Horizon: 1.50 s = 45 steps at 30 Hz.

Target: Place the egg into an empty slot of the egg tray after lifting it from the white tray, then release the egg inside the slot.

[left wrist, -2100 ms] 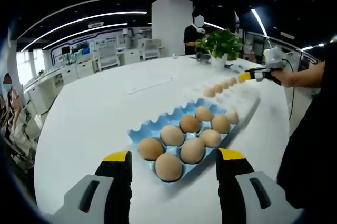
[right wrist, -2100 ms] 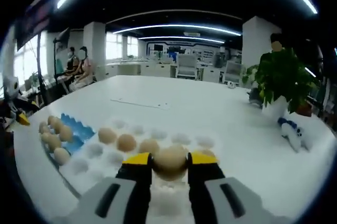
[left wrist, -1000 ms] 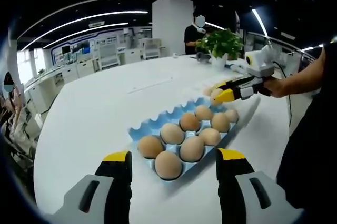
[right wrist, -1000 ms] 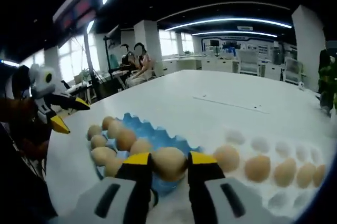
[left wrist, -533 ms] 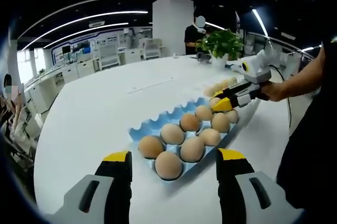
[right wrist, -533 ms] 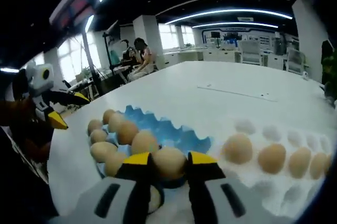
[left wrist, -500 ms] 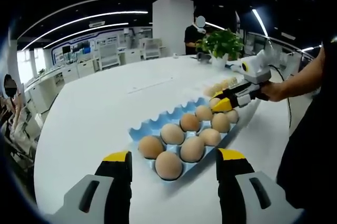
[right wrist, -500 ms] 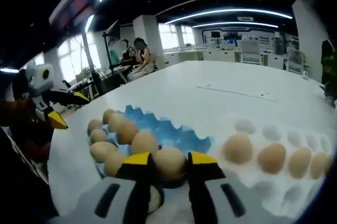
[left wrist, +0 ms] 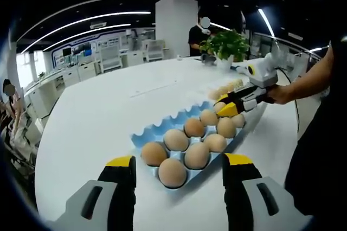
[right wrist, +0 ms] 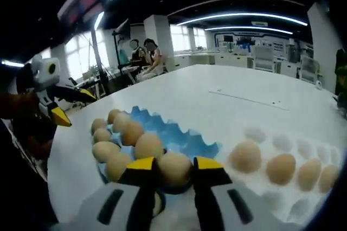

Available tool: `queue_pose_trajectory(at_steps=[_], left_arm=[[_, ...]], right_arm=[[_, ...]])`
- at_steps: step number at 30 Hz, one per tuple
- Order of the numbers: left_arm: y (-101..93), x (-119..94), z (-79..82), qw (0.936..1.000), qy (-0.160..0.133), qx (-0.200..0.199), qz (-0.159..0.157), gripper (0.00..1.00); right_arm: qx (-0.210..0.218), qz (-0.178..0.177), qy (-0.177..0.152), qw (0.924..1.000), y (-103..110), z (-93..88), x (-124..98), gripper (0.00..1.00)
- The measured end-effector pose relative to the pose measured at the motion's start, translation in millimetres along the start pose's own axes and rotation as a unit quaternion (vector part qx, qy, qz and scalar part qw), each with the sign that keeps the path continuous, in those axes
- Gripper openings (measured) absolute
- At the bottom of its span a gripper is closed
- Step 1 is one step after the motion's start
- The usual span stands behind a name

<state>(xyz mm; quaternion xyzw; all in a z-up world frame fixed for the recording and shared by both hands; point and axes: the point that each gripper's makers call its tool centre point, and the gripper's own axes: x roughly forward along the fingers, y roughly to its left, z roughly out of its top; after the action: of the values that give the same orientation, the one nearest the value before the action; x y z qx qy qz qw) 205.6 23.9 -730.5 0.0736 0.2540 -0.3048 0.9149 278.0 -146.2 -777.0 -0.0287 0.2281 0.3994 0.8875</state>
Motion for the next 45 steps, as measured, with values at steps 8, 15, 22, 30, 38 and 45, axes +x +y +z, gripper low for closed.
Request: queue_pose_trajectory(at_steps=[8, 15, 22, 30, 38, 45], left_arm=[[2.2, -0.7, 3.5, 1.0, -0.005, 0.003, 0.004, 0.65], [1.6, 0.1, 3.3, 1.0, -0.004, 0.005, 0.003, 0.64], [2.6, -1.1, 0.9, 1.0, -0.001, 0.005, 0.005, 0.64], [4.4, -2.4, 1.1, 0.9999, -0.005, 0.001, 0.009, 0.64], [3.6, -1.8, 0.9, 1.0, -0.004, 0.002, 0.008, 0.64], [3.5, -1.7, 0.4, 0.9999, -0.004, 0.0, 0.01, 0.65]], right_arm=[[-0.011, 0.006, 0.001, 0.9999, -0.4, 0.8, 2.4, 0.26], [-0.013, 0.01, -0.003, 0.9999, -0.4, 1.1, 3.6, 0.27], [-0.015, 0.006, -0.002, 0.9999, -0.1, 1.1, 4.5, 0.28], [-0.016, 0.004, -0.005, 0.9999, 2.3, 2.1, 1.7, 0.29], [-0.02, 0.001, -0.006, 0.9998, 1.8, 1.9, -0.1, 0.29], [-0.064, -0.05, -0.064, 0.9947, -14.5, 31.8, -12.1, 0.28]])
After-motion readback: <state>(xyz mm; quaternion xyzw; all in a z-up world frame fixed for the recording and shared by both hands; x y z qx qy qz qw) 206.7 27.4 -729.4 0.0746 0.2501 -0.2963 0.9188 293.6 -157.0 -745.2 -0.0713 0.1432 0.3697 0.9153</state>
